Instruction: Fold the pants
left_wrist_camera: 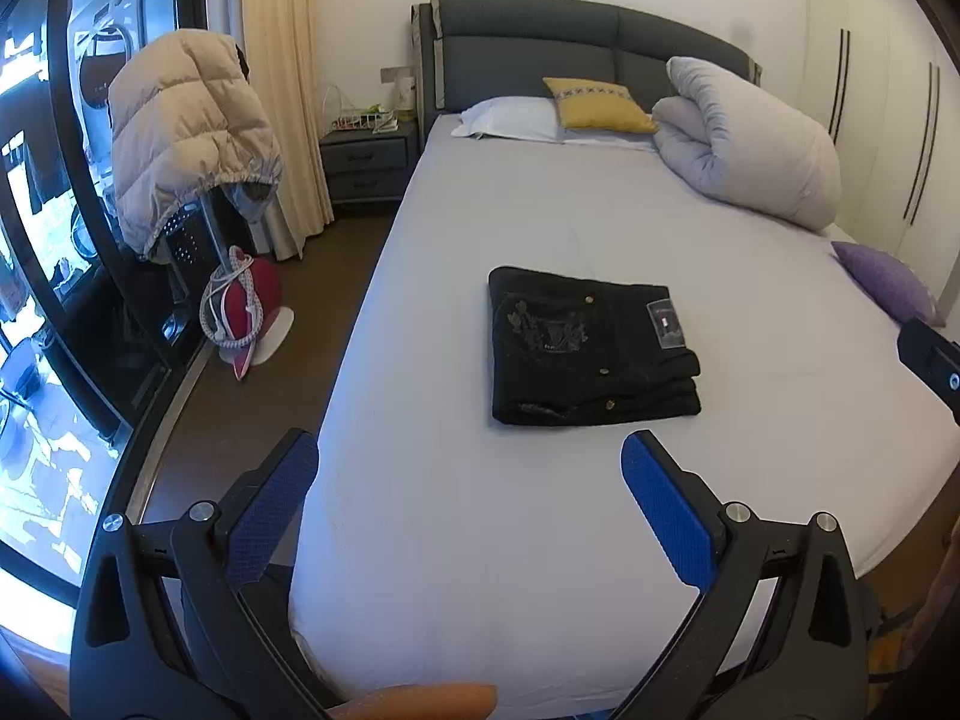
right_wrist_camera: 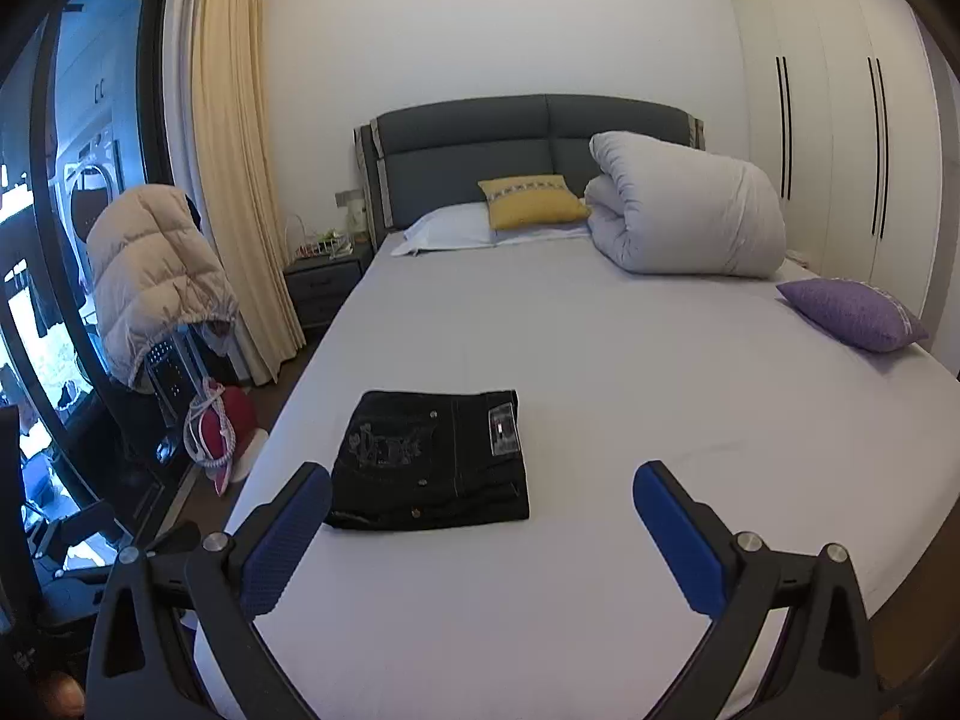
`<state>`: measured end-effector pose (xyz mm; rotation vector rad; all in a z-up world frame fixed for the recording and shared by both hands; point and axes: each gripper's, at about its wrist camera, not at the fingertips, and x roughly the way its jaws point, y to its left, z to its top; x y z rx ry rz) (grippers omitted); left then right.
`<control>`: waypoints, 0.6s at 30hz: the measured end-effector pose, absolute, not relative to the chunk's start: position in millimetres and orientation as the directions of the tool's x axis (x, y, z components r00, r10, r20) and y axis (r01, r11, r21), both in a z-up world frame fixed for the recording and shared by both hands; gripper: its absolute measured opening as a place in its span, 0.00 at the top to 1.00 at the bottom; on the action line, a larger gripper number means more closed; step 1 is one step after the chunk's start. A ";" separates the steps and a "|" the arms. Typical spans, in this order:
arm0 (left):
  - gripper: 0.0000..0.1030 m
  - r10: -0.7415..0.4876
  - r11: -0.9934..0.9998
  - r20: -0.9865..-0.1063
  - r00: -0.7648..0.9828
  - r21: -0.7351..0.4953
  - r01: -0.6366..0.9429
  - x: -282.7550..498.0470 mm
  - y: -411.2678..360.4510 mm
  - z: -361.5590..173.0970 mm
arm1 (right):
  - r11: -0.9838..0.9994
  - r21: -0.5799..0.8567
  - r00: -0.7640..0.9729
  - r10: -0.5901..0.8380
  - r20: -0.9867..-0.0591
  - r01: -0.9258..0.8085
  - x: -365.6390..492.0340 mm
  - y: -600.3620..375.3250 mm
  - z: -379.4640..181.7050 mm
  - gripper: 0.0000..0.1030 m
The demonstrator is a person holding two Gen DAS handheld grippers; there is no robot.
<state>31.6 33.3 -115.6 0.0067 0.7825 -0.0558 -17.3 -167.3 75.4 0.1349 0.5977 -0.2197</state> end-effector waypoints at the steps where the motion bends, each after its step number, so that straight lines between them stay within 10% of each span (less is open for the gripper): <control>1: 0.00 -0.047 0.999 -0.710 0.703 -0.015 0.051 34.0 33.1 -118.2 | 0.967 0.061 0.796 -0.167 -0.582 0.247 -16.7 -168.4 72.5 0.00; 18: 0.00 -0.038 0.999 -0.749 0.662 -0.007 0.050 53.1 24.5 -145.0 | 0.973 0.052 0.742 -0.136 -0.657 0.224 -10.9 -167.3 55.0 0.00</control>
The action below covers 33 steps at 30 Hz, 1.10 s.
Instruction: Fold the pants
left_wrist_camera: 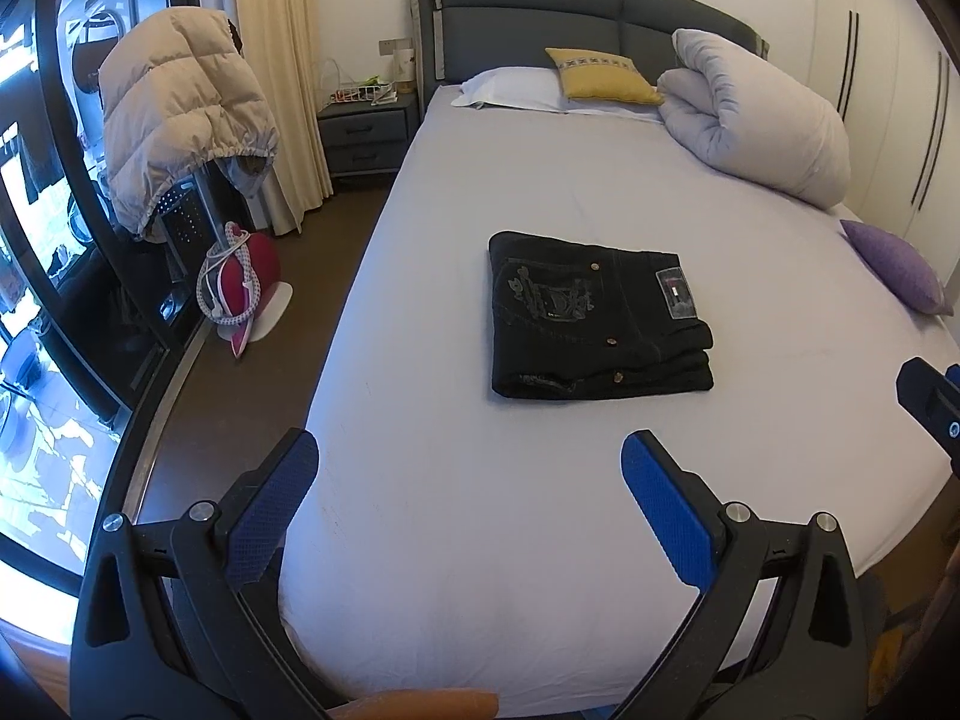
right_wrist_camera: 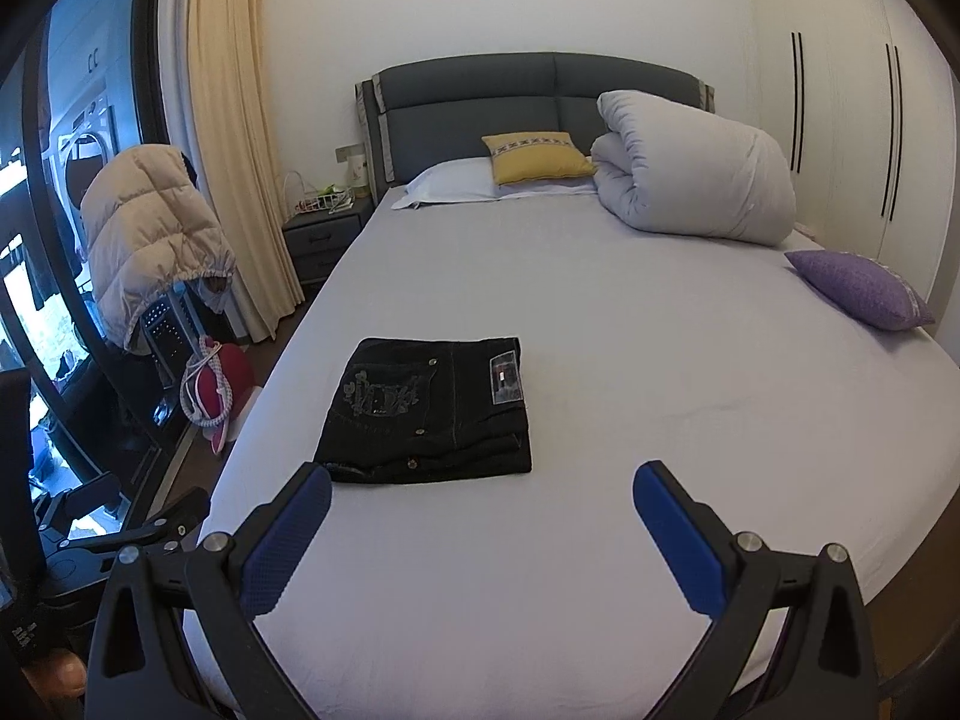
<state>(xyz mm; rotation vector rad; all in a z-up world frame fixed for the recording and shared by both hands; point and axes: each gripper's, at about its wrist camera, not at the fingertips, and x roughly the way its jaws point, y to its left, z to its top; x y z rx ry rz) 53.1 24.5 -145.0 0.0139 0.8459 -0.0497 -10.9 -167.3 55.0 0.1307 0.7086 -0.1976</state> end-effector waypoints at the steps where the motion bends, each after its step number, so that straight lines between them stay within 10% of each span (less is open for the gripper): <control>1: 0.00 -0.037 0.999 -0.749 0.661 -0.006 0.049 53.7 24.2 -145.9 | 0.974 0.051 0.740 -0.135 -0.659 0.223 -10.4 -166.9 54.4 0.00; 33: 0.00 -0.038 0.999 -0.760 0.649 -0.010 0.047 54.4 21.6 -153.6 | 0.976 0.053 0.711 -0.117 -0.693 0.212 -2.4 -161.7 44.5 0.00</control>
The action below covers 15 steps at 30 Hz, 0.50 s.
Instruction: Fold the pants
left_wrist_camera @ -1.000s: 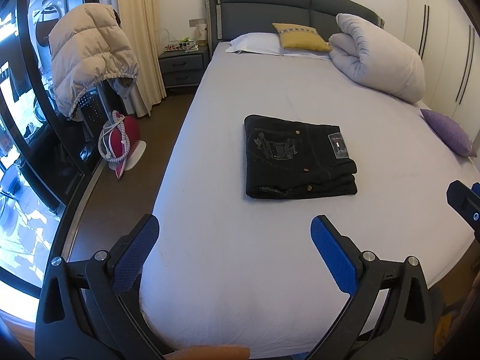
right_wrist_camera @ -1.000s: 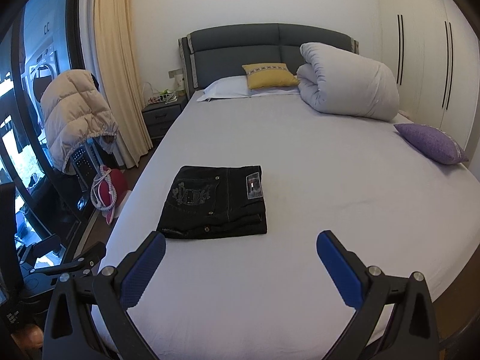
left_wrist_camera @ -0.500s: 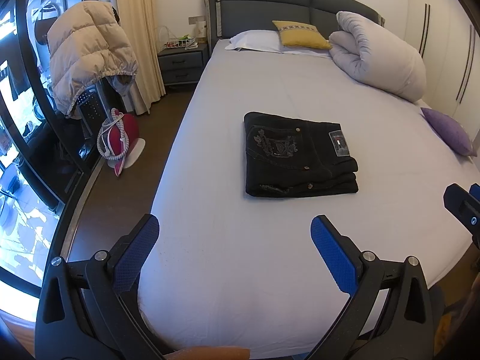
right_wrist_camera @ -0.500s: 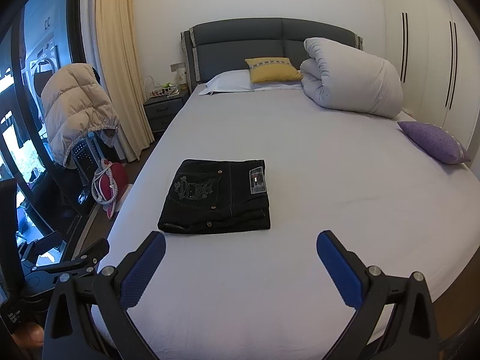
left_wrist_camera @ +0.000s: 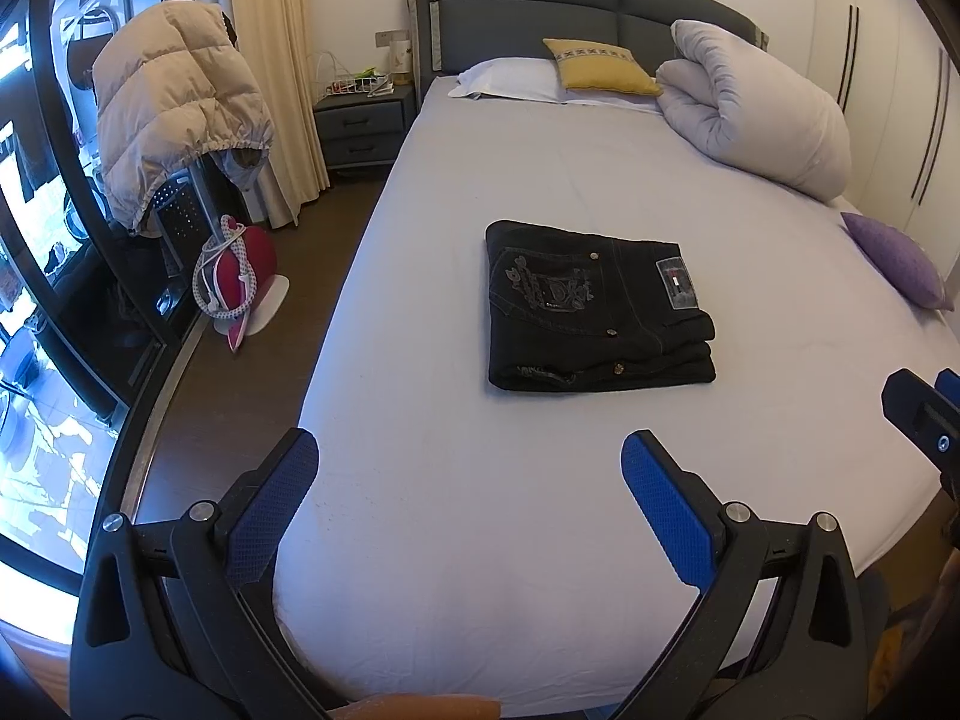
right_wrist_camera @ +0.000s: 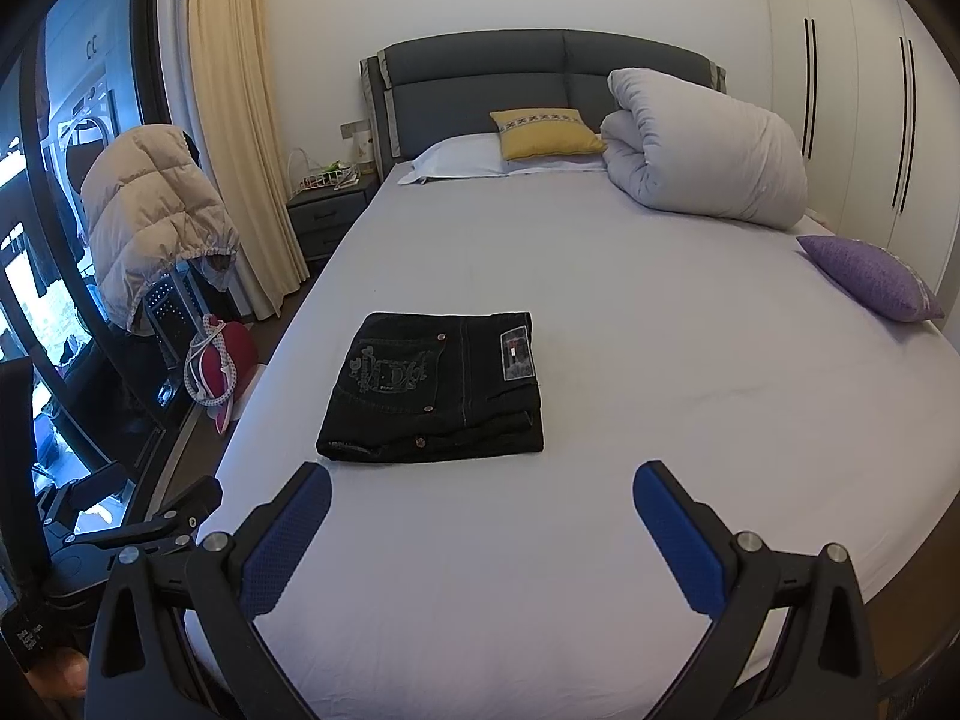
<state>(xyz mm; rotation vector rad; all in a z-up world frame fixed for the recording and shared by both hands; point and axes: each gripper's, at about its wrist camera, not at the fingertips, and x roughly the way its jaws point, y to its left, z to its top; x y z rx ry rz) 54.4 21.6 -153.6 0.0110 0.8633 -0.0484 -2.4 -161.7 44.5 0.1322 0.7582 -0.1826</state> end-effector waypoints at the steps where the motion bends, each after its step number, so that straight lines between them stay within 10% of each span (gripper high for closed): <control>1: 0.00 -0.038 0.999 -0.760 0.649 -0.010 0.047 54.4 21.6 -153.4 | 0.976 0.053 0.711 -0.117 -0.694 0.212 -2.6 -161.5 44.1 0.00; 15: 0.00 -0.042 0.999 -0.762 0.646 -0.012 0.051 55.1 21.7 -156.2 | 0.976 0.053 0.700 -0.113 -0.705 0.211 -0.3 -159.9 41.9 0.00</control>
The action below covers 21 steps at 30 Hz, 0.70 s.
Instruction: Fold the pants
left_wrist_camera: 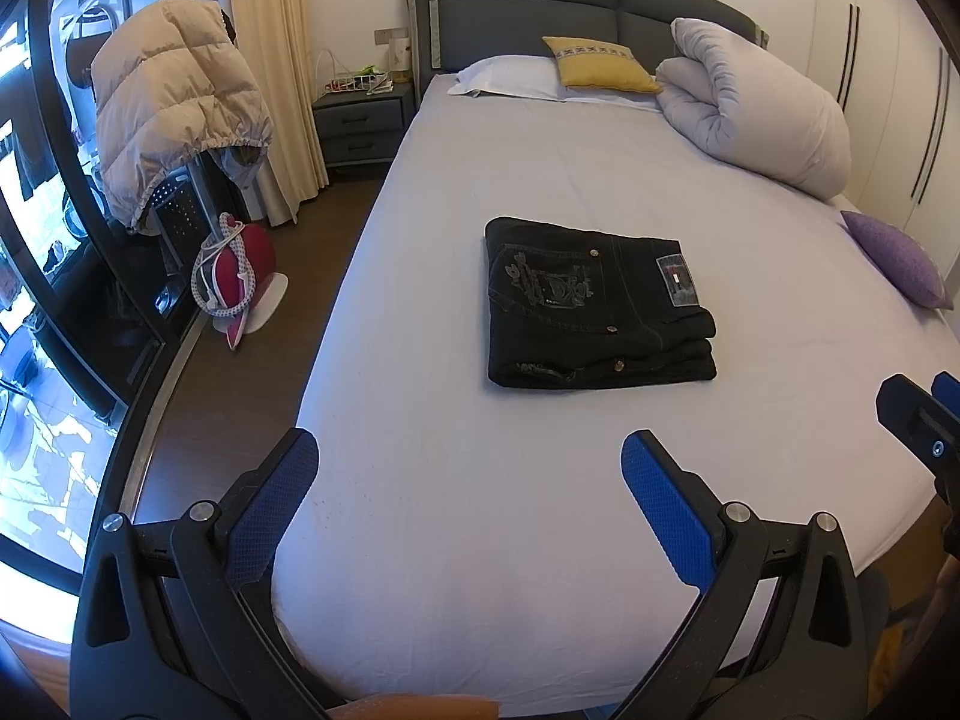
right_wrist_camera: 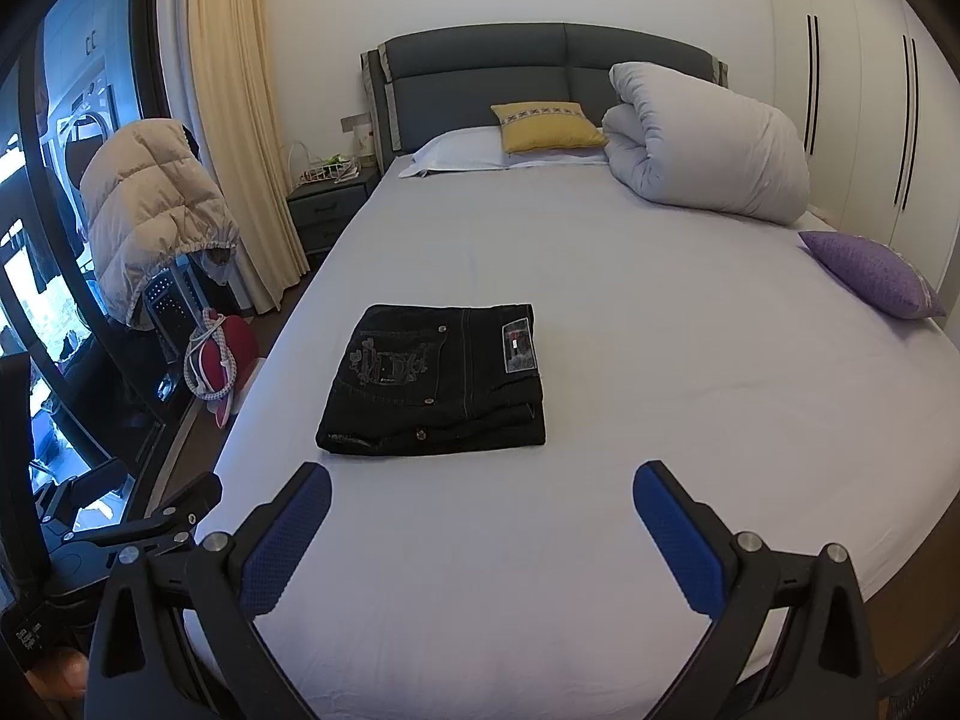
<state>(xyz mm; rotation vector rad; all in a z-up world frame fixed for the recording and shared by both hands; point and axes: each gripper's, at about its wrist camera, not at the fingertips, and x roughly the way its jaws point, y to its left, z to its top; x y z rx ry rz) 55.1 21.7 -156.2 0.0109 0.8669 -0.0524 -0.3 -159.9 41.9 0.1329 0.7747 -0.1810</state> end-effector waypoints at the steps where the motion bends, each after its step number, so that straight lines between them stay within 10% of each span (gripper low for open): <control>1: 0.00 -0.041 0.999 -0.763 0.646 -0.011 0.051 55.1 21.8 -156.3 | 0.976 0.052 0.700 -0.114 -0.705 0.211 -0.5 -159.8 41.9 0.00; 21: 0.00 -0.041 0.999 -0.764 0.644 -0.011 0.051 56.2 23.9 -158.9 | 0.976 0.052 0.698 -0.114 -0.707 0.212 -1.6 -160.1 40.3 0.00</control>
